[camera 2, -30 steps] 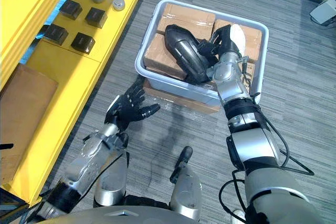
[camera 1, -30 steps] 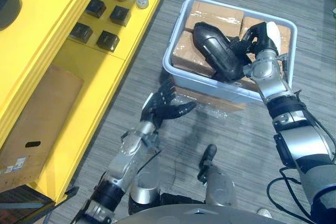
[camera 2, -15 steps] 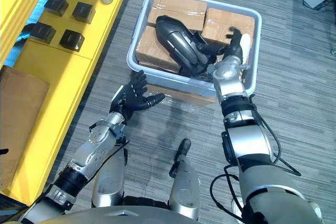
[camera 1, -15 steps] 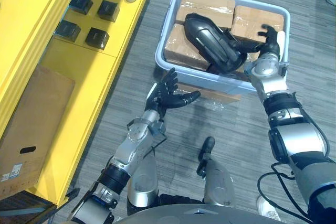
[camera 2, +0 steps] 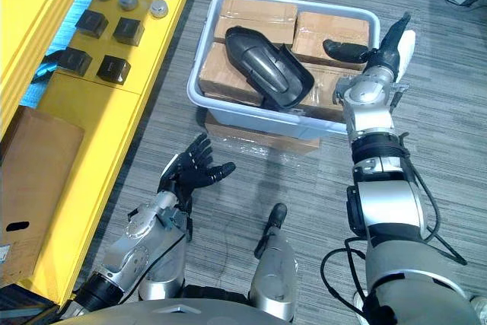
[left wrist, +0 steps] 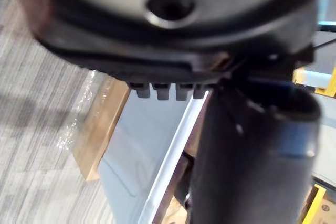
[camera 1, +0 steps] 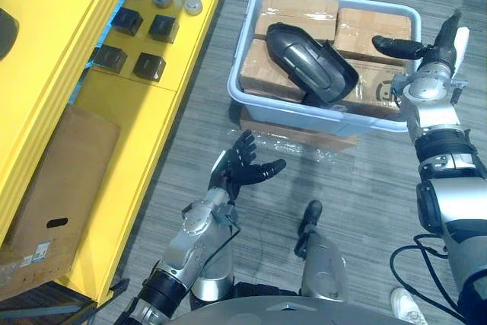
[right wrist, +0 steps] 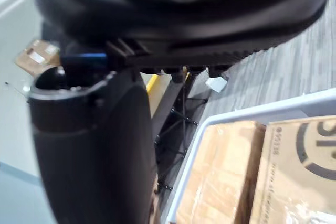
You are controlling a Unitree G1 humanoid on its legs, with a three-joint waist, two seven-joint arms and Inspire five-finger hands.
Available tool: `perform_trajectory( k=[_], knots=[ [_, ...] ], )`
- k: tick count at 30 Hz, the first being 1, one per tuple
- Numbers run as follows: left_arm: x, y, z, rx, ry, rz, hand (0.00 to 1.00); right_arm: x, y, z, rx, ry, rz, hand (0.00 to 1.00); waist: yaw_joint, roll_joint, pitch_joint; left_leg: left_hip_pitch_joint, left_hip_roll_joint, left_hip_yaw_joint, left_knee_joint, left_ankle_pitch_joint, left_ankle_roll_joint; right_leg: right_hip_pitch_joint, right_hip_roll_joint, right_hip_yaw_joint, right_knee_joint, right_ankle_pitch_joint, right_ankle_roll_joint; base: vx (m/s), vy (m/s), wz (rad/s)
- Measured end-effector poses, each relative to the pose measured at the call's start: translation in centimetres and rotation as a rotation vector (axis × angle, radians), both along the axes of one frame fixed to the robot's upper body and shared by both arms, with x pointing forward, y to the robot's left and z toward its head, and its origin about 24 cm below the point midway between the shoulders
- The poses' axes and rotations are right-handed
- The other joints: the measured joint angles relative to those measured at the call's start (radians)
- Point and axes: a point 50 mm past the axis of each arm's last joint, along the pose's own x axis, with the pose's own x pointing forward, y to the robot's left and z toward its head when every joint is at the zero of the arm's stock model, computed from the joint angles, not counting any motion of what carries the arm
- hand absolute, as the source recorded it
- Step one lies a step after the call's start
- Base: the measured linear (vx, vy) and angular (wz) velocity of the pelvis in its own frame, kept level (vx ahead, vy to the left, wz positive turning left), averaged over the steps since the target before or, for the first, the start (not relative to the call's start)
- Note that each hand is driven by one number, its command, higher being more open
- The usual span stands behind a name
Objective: Walk over and take three plastic housings, then place them on the shelf
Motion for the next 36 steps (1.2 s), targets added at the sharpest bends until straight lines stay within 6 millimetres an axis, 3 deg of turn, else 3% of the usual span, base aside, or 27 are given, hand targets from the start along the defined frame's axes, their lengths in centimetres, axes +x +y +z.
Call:
perform_trajectory(
  k=[4, 7, 9, 16, 20, 29, 30, 36],
  knots=[
    [0.0, -0.2, 0.0, -0.023, 0.006, 0.003, 1.00, 0.1, -0.1, -2.0, -0.029, 0.136, 0.047, 1.00, 0.007, 0.024, 0.000, -0.013, -0.002, -0.014, 0.000, 0.004, 0.001, 0.000, 0.000, -0.015, -0.003, -0.001, -0.001, 0.00, 0.001, 0.09],
    [-0.1, -0.4, -0.1, -0.052, 0.012, 0.005, 1.00, 0.1, -0.7, -2.0, -0.036, 0.177, 0.040, 1.00, 0.023, 0.041, -0.002, -0.037, -0.004, -0.024, 0.000, 0.010, -0.001, -0.017, -0.001, -0.025, -0.004, 0.000, -0.001, 0.01, 0.001, 0.10],
    [-0.2, -0.6, -0.3, -0.055, 0.019, 0.004, 1.00, 0.0, -1.3, -1.0, -0.073, 0.177, 0.027, 1.00, 0.035, 0.054, -0.001, -0.054, -0.006, -0.033, 0.002, 0.018, -0.008, -0.030, -0.001, -0.034, -0.001, 0.000, -0.001, 0.02, 0.002, 0.10],
    [-0.8, -1.1, -1.7, -0.075, 0.082, -0.001, 1.00, 0.8, -0.6, 4.4, -0.190, 0.083, 0.036, 1.00, 0.061, 0.061, -0.001, -0.088, -0.015, -0.053, 0.013, 0.022, -0.008, -0.061, -0.011, -0.044, 0.028, -0.007, -0.003, 0.02, 0.011, 0.07],
    [-1.0, -1.4, -1.9, -0.082, 0.088, -0.013, 1.00, 0.9, -0.6, 3.6, -0.216, 0.145, 0.036, 1.00, 0.089, 0.063, 0.000, -0.094, -0.019, -0.056, 0.020, 0.018, -0.003, -0.070, -0.020, -0.049, 0.056, -0.022, -0.004, -0.01, 0.015, 0.06],
    [-1.7, -1.7, -2.9, -0.088, 0.132, -0.020, 1.00, 0.8, -0.9, 1.4, -0.269, 0.286, 0.075, 1.00, 0.094, 0.066, 0.000, -0.123, -0.032, -0.069, 0.031, 0.022, 0.000, -0.094, -0.035, -0.055, 0.075, -0.025, -0.004, -0.01, 0.009, 0.03],
    [-1.7, -1.7, -3.0, -0.096, 0.139, -0.019, 1.00, 0.8, -0.9, 1.1, -0.287, 0.305, 0.079, 0.00, 0.096, 0.067, 0.001, -0.123, -0.033, -0.069, 0.031, 0.021, 0.001, -0.094, -0.035, -0.056, 0.075, -0.026, -0.003, 0.00, 0.000, 0.00],
    [-1.6, -2.0, -2.7, -0.112, 0.128, -0.017, 1.00, 0.4, -1.4, -0.9, -0.322, 0.435, 0.096, 0.00, 0.110, 0.082, 0.002, -0.129, -0.033, -0.071, 0.025, 0.024, 0.007, -0.099, -0.037, -0.061, 0.076, -0.027, -0.005, 0.00, 0.003, 0.02]
  ],
)
